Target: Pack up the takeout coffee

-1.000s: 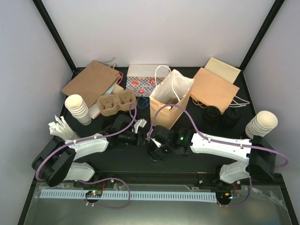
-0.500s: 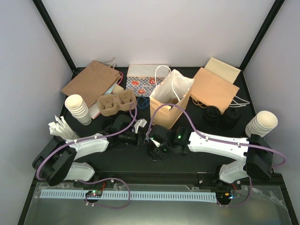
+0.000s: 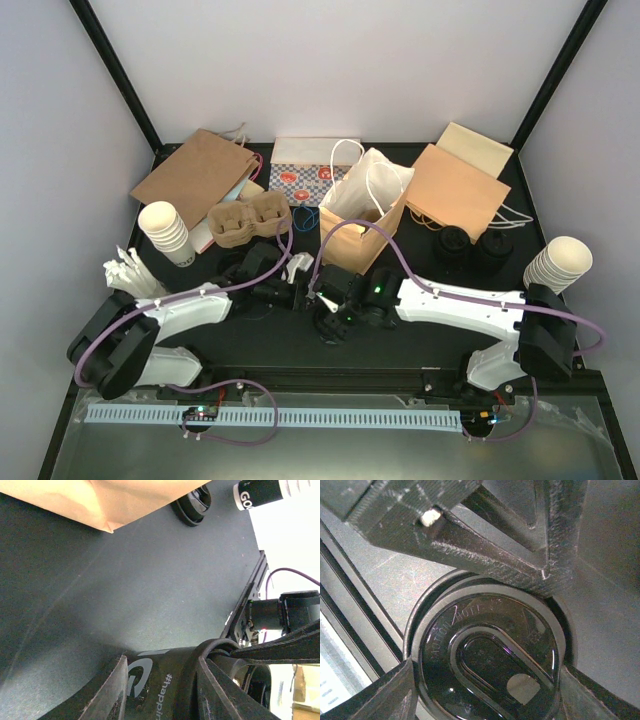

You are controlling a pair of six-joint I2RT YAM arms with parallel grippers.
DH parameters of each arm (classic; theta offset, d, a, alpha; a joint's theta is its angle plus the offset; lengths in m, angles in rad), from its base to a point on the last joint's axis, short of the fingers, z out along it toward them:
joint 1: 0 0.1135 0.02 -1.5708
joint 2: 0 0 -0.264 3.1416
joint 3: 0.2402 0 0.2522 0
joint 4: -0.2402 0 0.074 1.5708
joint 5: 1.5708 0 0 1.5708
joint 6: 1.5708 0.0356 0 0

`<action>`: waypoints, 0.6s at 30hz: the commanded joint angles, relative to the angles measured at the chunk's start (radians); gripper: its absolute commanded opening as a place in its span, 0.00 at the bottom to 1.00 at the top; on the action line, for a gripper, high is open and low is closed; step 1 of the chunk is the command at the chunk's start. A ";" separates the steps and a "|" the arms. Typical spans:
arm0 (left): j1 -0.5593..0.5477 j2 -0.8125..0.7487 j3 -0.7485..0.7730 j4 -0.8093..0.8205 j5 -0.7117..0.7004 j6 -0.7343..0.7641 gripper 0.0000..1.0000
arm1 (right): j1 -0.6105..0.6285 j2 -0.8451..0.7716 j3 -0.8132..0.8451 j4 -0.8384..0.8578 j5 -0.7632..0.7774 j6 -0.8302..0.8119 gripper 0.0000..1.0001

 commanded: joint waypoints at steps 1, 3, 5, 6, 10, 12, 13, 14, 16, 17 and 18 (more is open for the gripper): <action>-0.021 -0.013 -0.025 -0.303 -0.177 0.047 0.40 | 0.020 0.099 -0.067 -0.071 -0.055 -0.006 0.63; -0.020 -0.073 -0.007 -0.347 -0.211 0.055 0.41 | 0.021 0.085 -0.062 -0.071 -0.019 0.005 0.63; -0.020 -0.126 0.020 -0.395 -0.236 0.058 0.43 | 0.021 0.070 -0.061 -0.068 0.009 0.013 0.63; -0.021 -0.153 0.030 -0.415 -0.243 0.059 0.44 | 0.020 0.064 -0.062 -0.066 0.011 0.016 0.63; -0.021 -0.258 0.054 -0.482 -0.247 0.048 0.46 | 0.020 0.045 -0.070 -0.056 0.010 0.022 0.63; -0.020 -0.305 0.053 -0.507 -0.237 0.038 0.47 | 0.020 0.046 -0.075 -0.053 0.008 0.024 0.63; -0.021 -0.328 0.050 -0.519 -0.232 0.032 0.47 | 0.020 0.045 -0.078 -0.050 0.006 0.025 0.63; -0.020 -0.353 0.044 -0.531 -0.226 0.025 0.47 | 0.019 0.045 -0.082 -0.048 0.004 0.025 0.63; -0.021 -0.397 0.029 -0.546 -0.207 0.014 0.49 | 0.021 0.043 -0.084 -0.043 0.001 0.025 0.63; -0.021 -0.417 0.016 -0.544 -0.189 0.005 0.49 | 0.021 0.044 -0.083 -0.042 -0.001 0.024 0.63; -0.021 -0.434 0.001 -0.533 -0.168 -0.006 0.49 | 0.020 0.044 -0.083 -0.039 -0.003 0.022 0.63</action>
